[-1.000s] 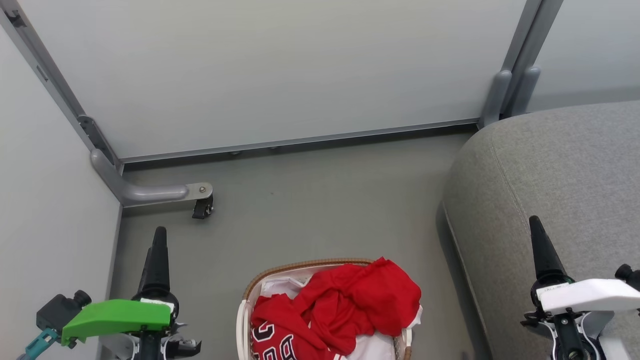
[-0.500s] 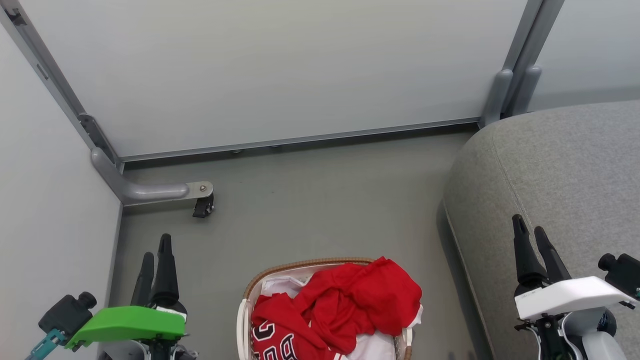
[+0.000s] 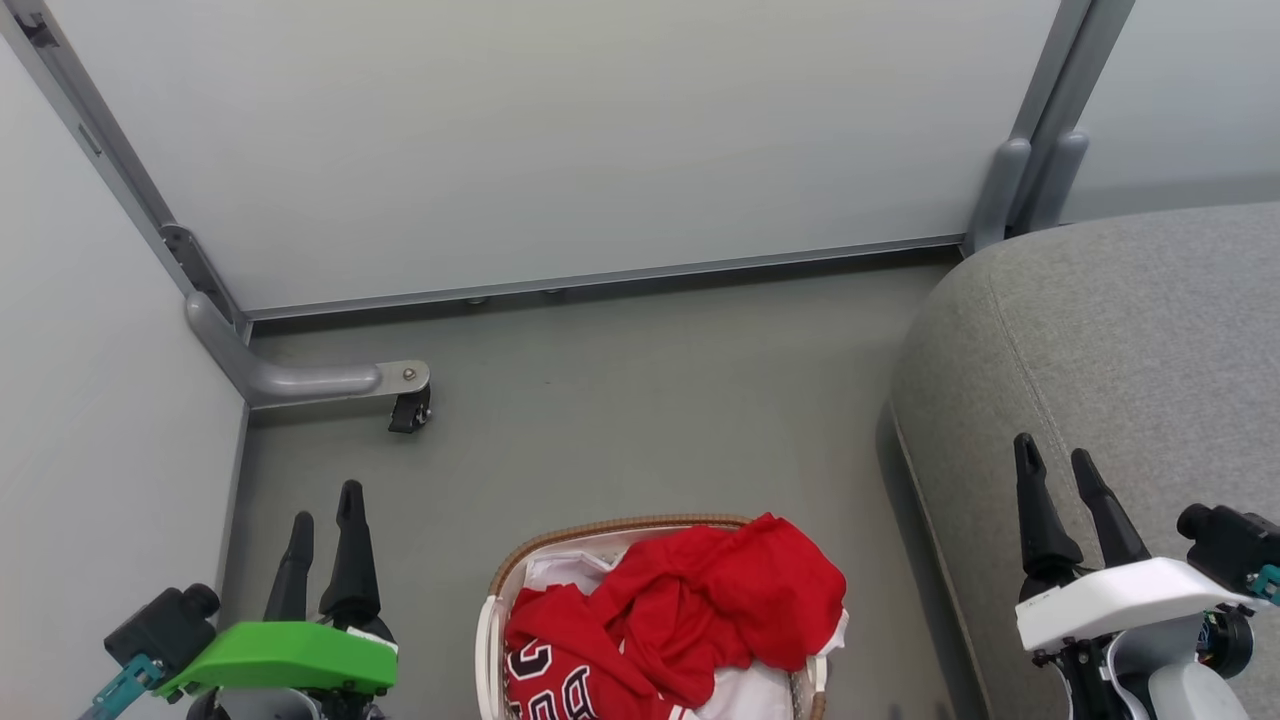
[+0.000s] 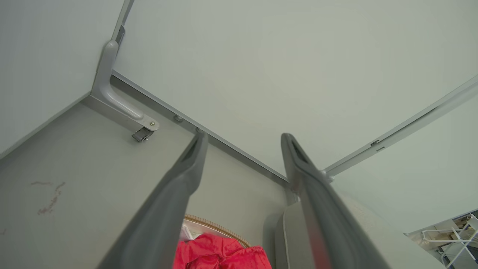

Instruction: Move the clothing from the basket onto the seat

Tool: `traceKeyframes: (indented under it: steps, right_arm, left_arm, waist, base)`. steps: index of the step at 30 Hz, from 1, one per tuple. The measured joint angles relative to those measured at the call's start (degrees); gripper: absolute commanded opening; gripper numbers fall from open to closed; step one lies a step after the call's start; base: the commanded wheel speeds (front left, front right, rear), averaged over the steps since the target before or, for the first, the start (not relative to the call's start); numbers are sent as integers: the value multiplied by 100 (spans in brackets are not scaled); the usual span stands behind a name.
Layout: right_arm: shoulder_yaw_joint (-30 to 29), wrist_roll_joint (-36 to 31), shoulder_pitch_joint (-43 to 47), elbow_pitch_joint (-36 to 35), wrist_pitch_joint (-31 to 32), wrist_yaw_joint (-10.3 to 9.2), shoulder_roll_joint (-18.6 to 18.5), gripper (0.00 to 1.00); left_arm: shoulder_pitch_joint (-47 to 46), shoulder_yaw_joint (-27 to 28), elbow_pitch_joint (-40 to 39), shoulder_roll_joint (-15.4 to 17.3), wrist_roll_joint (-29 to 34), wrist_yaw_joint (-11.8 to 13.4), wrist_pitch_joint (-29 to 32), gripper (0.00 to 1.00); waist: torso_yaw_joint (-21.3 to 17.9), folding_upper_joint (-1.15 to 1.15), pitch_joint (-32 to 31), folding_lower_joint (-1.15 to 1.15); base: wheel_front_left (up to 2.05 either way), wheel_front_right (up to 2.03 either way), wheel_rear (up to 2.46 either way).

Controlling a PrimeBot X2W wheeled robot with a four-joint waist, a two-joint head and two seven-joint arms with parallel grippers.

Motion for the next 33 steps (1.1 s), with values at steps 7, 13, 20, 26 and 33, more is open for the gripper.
traceKeyframes:
  steps: [7,13,20,26,33]
  right_arm:
    - [43,-452,28,1,-107,1,-5,100]
    - [49,-837,49,-5,-186,1,-10,100]
    - [68,-1232,66,-11,-286,1,-14,100]
    - [87,-1543,87,-10,-370,1,-21,100]
    - [114,-1894,111,3,-460,1,-27,100]
  left_arm:
    - [8,-88,115,2,337,0,-109,100]
    - [16,-144,202,5,627,-1,-200,100]
    - [61,-193,304,9,979,-1,-290,100]
    - [69,-244,382,10,1227,0,-381,100]
    - [92,-291,472,15,1541,-1,-460,100]
  waist:
    - [14,0,6,0]
    - [27,0,14,0]
    - [38,0,21,0]
    - [47,0,26,0]
    - [64,0,35,0]
  base:
    - [0,0,0]
    - [0,0,0]
    - [0,0,0]
    - [0,0,0]
    - [0,0,0]
